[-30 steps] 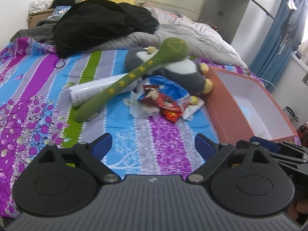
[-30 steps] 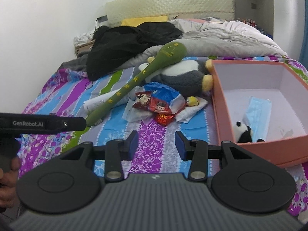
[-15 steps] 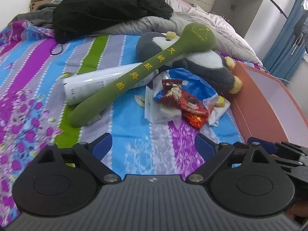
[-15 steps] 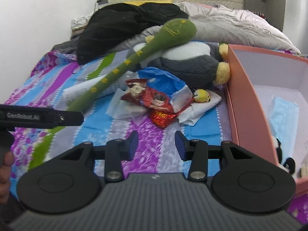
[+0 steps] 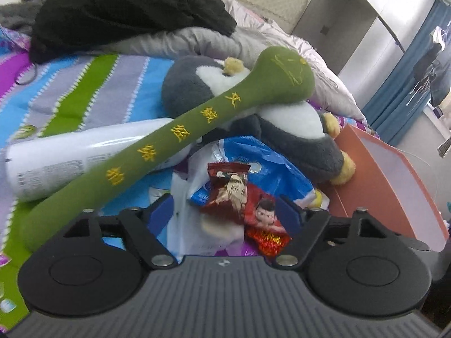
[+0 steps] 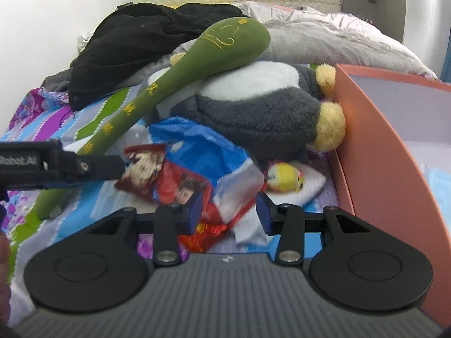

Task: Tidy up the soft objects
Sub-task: 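Grasp the red snack packet with the left tool while the right tool grasps the blue plastic bag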

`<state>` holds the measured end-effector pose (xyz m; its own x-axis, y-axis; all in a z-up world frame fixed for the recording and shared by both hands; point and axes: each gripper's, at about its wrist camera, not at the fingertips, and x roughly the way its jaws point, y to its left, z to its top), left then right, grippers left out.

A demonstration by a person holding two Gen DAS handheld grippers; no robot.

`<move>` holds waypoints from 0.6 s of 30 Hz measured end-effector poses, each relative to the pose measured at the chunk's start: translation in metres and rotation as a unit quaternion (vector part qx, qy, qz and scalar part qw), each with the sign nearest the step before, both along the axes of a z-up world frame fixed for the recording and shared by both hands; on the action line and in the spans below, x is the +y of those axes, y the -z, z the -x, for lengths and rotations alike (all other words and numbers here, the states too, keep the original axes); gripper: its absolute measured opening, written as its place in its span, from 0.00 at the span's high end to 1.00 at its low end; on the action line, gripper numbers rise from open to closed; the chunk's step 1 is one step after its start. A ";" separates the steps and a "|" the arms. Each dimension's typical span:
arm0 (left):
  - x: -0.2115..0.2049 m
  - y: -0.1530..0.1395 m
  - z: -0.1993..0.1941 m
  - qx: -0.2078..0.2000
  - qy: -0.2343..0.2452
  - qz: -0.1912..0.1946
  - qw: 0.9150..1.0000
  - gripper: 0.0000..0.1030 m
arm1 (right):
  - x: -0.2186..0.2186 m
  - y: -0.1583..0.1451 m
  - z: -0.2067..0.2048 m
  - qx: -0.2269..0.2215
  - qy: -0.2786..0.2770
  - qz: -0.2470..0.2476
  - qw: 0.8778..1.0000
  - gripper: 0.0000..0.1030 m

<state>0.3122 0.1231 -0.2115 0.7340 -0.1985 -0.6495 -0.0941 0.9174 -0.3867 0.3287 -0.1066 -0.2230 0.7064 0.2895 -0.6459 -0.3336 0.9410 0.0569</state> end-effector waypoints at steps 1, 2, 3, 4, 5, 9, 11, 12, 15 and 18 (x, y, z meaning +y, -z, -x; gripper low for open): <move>0.001 0.003 -0.007 0.003 0.003 0.005 1.000 0.33 | 0.003 0.002 -0.005 -0.002 0.001 0.006 1.000 0.57; 0.002 0.005 -0.012 0.004 0.005 0.007 1.000 0.34 | 0.003 0.002 -0.008 -0.003 0.003 0.005 1.000 0.57; 0.002 0.007 -0.016 0.004 0.009 0.008 1.000 0.35 | 0.004 0.003 -0.011 -0.004 0.005 0.003 1.000 0.57; 0.002 0.008 -0.021 0.006 0.016 0.009 1.000 0.35 | 0.005 0.005 -0.015 -0.004 0.006 0.003 1.000 0.57; 0.003 0.009 -0.024 0.006 0.020 0.010 1.000 0.35 | 0.006 0.006 -0.019 -0.005 0.009 0.004 1.000 0.57; 0.002 0.014 -0.033 0.006 0.033 0.019 0.999 0.35 | 0.008 0.012 -0.031 -0.005 0.015 0.010 1.000 0.56; 0.000 0.018 -0.037 0.009 0.038 0.019 0.999 0.37 | 0.009 0.014 -0.034 -0.008 0.014 0.017 1.000 0.57; -0.002 0.021 -0.040 0.011 0.041 0.019 0.999 0.41 | 0.009 0.016 -0.035 -0.010 0.012 0.024 1.000 0.57; -0.007 0.027 -0.044 0.023 0.045 0.010 0.999 0.57 | 0.010 0.018 -0.039 -0.009 0.009 0.029 1.000 0.56; -0.008 0.033 -0.047 0.034 0.039 0.009 0.999 0.60 | 0.014 0.020 -0.043 -0.012 -0.003 0.035 0.999 0.55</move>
